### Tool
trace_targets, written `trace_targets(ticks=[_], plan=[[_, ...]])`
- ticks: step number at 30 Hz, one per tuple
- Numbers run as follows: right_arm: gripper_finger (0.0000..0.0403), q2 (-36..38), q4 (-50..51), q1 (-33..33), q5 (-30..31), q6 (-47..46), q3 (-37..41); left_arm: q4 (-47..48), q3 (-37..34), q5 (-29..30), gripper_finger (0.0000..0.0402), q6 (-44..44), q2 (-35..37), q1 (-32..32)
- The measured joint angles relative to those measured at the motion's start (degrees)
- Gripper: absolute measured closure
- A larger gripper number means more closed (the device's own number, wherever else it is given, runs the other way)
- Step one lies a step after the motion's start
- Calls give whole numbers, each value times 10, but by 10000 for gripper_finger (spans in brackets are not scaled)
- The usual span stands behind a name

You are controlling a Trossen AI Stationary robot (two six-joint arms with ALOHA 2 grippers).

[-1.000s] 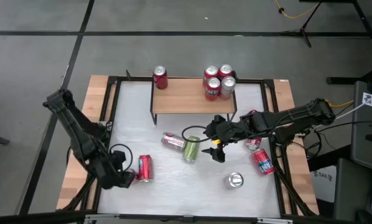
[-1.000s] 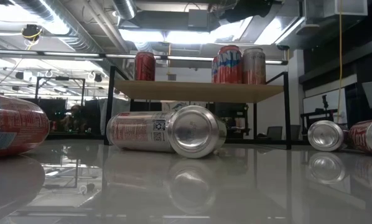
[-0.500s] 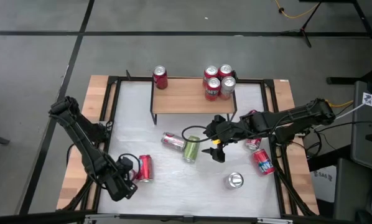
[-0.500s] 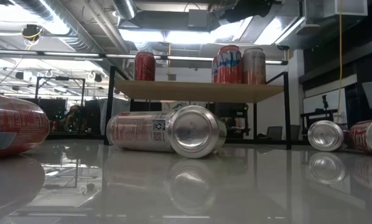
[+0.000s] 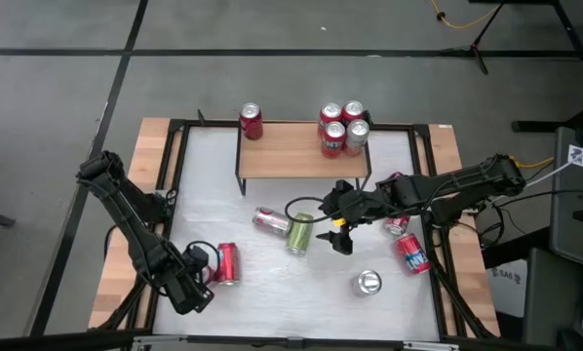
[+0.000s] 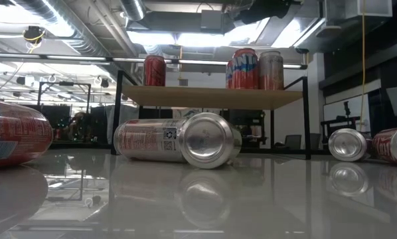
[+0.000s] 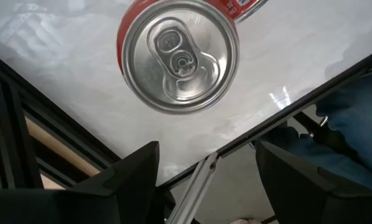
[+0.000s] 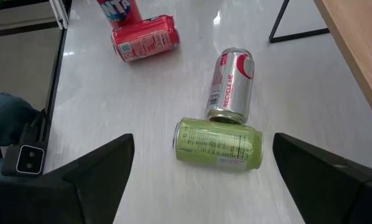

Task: Place canned beverage on shelf
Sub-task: Put the orange soda can on the shelf aligned with the other orange soda can

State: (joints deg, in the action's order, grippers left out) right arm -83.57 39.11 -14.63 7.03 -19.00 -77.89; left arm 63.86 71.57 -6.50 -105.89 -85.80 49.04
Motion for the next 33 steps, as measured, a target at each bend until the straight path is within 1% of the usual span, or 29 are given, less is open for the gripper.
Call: trace_targets(ticks=[6, 9, 13, 15, 17, 19, 21, 24, 30, 33], plan=[[31, 0, 0, 0, 0, 0, 0, 0, 0, 0, 132, 0, 0, 0], [31, 0, 0, 0, 0, 0, 0, 0, 0, 0, 114, 1, 0, 0], [31, 0, 0, 0, 0, 0, 0, 1, 0, 4, 80, 1, 0, 0], [31, 0, 0, 0, 0, 0, 0, 2, 0, 29, 65, 1, 0, 0], [31, 0, 0, 0, 0, 0, 0, 2, 0, 71, 54, 1, 0, 0], [31, 0, 0, 0, 0, 0, 0, 3, 0, 108, 48, 1, 0, 0], [31, 0, 0, 0, 0, 0, 0, 6, 0, 131, 46, 1, 0, 0], [31, 0, 0, 0, 0, 0, 0, 16, 0, 128, 45, 1, 0, 0], [31, 0, 0, 0, 0, 0, 0, 19, 0, 90, 44, 0, 0, 0], [31, 0, 0, 0, 0, 0, 0, 27, 0, 93, 44, -4, 0, 0]])
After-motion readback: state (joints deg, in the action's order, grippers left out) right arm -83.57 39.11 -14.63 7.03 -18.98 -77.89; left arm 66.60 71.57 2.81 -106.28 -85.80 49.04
